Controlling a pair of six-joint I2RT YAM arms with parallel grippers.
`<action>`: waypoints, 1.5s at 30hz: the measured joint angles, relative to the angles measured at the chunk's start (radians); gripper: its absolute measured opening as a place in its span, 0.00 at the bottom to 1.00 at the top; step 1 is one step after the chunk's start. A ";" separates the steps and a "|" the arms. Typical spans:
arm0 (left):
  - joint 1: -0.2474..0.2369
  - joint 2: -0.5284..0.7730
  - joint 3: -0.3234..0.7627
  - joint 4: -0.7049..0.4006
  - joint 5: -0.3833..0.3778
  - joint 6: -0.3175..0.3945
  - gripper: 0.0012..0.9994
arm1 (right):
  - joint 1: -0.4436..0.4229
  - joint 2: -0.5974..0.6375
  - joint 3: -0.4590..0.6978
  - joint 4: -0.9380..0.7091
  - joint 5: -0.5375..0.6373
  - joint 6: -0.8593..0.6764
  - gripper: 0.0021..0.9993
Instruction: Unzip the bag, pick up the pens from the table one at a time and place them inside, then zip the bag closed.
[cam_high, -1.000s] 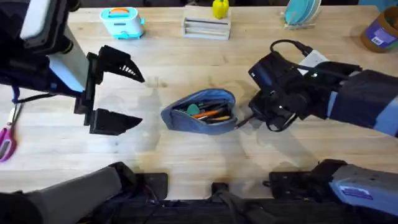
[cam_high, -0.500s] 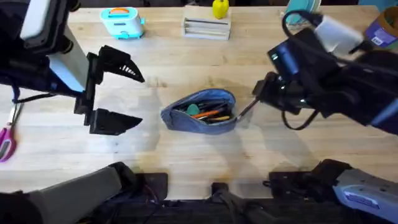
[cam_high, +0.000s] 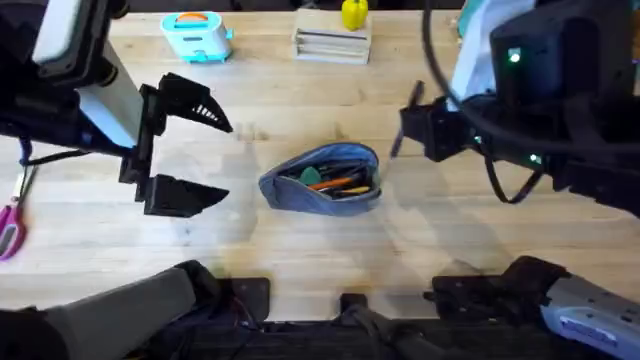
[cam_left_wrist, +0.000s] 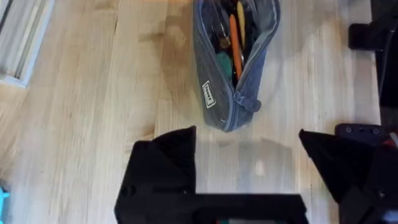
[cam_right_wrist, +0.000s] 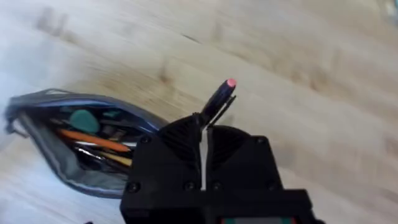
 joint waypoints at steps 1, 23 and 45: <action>0.000 0.000 0.000 0.000 0.000 0.000 0.99 | 0.008 0.000 0.000 0.022 -0.019 -0.039 0.03; 0.000 0.000 0.000 0.000 0.000 0.000 0.99 | 0.048 0.144 0.000 0.183 -0.315 -0.571 0.03; 0.000 0.000 0.000 0.000 0.000 0.000 0.99 | -0.151 0.324 0.169 0.054 -0.383 -0.135 1.00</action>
